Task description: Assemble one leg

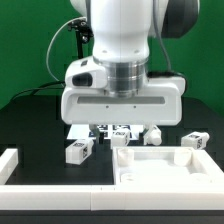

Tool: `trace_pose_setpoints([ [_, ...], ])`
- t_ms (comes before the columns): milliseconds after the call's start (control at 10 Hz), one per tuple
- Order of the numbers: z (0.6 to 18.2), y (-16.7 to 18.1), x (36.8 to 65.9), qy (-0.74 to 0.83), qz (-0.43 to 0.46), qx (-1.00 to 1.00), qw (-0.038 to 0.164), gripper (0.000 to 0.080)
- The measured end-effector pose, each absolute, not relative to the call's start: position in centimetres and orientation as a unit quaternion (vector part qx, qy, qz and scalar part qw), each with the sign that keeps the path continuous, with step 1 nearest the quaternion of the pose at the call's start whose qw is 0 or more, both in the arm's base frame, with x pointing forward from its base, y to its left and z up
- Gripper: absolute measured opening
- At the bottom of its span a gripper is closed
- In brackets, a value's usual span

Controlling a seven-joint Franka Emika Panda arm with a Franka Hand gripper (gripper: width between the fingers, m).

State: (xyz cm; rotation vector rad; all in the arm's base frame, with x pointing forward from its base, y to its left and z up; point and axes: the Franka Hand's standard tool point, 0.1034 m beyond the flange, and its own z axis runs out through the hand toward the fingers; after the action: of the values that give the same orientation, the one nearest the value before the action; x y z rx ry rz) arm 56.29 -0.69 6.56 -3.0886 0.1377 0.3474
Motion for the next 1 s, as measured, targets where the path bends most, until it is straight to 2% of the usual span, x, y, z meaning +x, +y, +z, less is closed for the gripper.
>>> trace_pose_setpoints([
  [400,6.5,-0.7,56.2,0.060,0.109,-0.992,0.019,0.0649],
  [600,7.6,-1.4,52.8,0.118,0.160,-0.979,0.035,0.0649],
  [700,8.2,-1.8,51.7,0.136,0.178,-0.973,0.054,0.0649],
  [800,8.9,-2.2,50.6,0.138,0.214,-0.965,0.065,0.0649],
  [1000,8.6,-1.9,50.5,0.128,0.283,-0.948,0.072,0.0649],
])
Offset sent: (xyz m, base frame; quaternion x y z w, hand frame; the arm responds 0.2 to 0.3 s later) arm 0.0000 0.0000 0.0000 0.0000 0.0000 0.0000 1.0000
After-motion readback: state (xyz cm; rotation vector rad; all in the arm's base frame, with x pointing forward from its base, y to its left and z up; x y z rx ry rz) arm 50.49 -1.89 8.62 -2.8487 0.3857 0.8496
